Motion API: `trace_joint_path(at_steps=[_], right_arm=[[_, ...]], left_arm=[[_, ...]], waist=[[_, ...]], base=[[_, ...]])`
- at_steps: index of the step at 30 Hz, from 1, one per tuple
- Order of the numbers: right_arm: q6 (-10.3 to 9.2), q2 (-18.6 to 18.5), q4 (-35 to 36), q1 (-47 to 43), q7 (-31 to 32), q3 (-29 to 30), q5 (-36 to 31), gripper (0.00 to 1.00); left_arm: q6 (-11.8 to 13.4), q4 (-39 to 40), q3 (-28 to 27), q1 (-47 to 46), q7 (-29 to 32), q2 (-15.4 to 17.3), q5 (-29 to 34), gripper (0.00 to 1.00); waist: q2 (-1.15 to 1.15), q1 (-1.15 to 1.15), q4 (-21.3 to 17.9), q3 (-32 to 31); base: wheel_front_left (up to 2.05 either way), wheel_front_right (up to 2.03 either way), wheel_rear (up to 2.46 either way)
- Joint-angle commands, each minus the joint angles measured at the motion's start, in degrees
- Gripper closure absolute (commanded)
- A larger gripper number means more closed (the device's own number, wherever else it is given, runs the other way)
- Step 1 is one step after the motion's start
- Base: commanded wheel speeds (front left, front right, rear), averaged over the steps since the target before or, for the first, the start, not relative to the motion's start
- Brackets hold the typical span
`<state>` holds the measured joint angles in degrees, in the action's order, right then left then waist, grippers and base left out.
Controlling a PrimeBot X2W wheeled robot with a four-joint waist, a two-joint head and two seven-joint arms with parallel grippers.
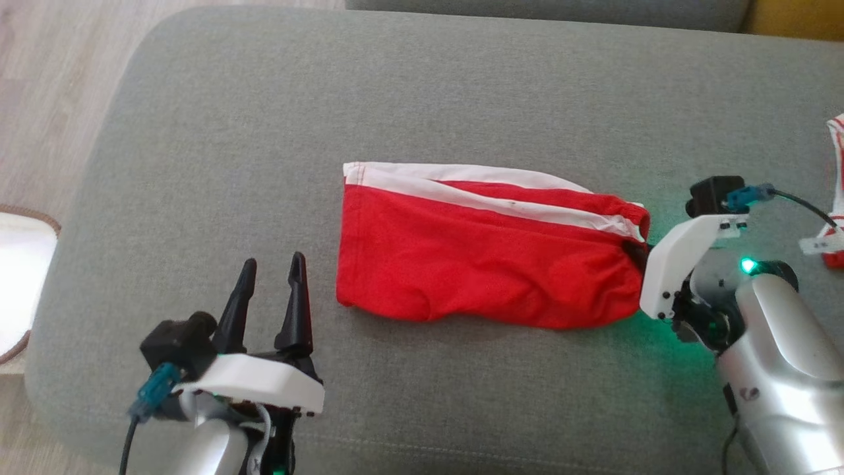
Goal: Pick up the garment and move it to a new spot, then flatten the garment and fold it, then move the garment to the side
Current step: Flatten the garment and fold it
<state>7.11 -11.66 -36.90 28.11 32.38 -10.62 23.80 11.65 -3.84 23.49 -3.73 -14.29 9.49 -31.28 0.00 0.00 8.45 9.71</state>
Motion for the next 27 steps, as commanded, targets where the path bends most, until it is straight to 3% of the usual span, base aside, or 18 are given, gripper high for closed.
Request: trace_joint_path(at_steps=[1, 7, 13, 16, 27], right_arm=[[0.37, -0.39, 0.6, 1.47, 0.83, -1.62, 1.04, 1.0], [0.37, -5.49, 2.7, 3.55, 3.89, -3.66, 2.64, 1.0], [0.37, -13.62, 9.63, 4.18, 10.1, -5.65, 3.75, 1.0], [0.37, -15.15, 12.74, 3.5, 12.03, -4.95, 5.09, 1.0], [0.37, -4.1, 20.47, -1.53, 16.56, 1.03, 17.38, 1.0]], left_arm=[[0.01, 1.73, -2.24, -2.03, -0.7, 0.28, 0.8, 0.0], [-0.08, 2.12, -2.29, -1.69, -0.7, 0.21, 1.17, 0.0], [-0.09, 3.07, -2.08, -1.59, -0.7, 0.12, 1.25, 0.0], [-0.27, 3.17, -1.83, -1.68, -0.66, -0.1, 1.01, 0.0], [-0.68, 2.69, -1.28, -2.54, -0.25, 0.04, 0.65, 0.0]], waist=[[0.0, 0.0, -0.81, -0.25], [0.0, 0.0, -3.57, -0.97], [0.0, 0.0, -6.73, -1.01], [0.0, 0.0, -7.84, -0.89], [0.0, 0.0, -7.37, -1.13]], base=[[0.0, 0.0, 0.0], [0.0, 0.0, 0.0], [0.0, 0.0, 0.0], [0.0, 0.0, 0.0], [0.0, 0.0, 0.0]])
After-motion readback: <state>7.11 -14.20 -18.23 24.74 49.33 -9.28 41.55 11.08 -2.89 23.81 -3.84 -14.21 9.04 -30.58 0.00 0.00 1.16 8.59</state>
